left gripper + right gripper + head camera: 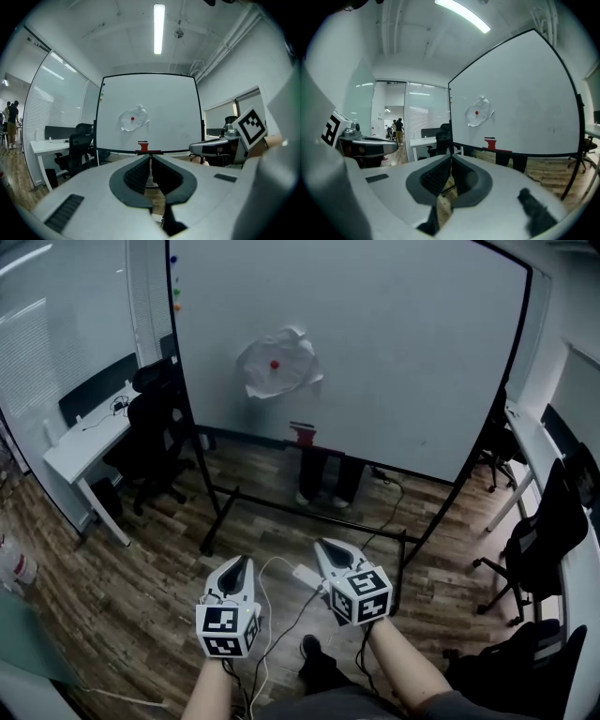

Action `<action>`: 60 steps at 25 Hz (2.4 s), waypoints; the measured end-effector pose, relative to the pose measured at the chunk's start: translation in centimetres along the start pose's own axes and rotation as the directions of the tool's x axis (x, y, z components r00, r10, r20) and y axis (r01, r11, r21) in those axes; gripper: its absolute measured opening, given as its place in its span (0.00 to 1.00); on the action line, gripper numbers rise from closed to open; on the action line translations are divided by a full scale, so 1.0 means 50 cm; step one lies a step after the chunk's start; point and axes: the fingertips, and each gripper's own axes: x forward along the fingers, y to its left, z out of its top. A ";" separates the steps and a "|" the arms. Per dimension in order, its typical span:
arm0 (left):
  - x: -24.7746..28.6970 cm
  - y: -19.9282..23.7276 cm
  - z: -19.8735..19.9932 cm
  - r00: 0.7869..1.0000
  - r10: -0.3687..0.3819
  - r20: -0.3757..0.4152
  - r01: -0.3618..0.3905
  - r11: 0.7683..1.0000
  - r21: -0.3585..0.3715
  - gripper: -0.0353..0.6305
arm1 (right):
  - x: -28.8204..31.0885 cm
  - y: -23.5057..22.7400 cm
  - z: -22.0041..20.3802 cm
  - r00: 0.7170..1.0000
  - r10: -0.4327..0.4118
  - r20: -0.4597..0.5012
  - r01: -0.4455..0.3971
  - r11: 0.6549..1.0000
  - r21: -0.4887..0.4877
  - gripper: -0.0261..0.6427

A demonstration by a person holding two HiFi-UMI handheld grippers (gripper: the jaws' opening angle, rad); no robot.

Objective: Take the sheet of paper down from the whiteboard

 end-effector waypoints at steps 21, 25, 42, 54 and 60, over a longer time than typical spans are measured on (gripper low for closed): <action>0.412 0.025 0.108 1.000 0.025 -0.019 -0.024 0.999 0.029 0.09 | 0.252 -0.333 0.097 0.999 0.019 0.027 -0.022 0.995 0.100 0.07; 0.456 0.036 0.123 0.999 0.054 -0.002 -0.054 0.998 0.026 0.09 | 0.294 -0.372 0.114 0.999 0.017 0.031 -0.020 0.996 0.089 0.07; 0.561 0.129 0.174 0.998 0.025 0.050 -0.026 0.999 0.034 0.09 | 0.413 -0.419 0.179 0.997 -0.059 0.055 0.053 0.993 0.102 0.08; 0.748 0.249 0.258 0.994 -0.068 0.090 0.061 0.996 0.071 0.09 | 0.583 -0.513 0.286 0.976 -0.193 0.103 0.176 0.972 0.153 0.08; 0.848 0.295 0.297 0.987 -0.128 0.095 0.119 0.989 0.093 0.09 | 0.649 -0.554 0.325 0.960 -0.256 0.111 0.236 0.957 0.170 0.08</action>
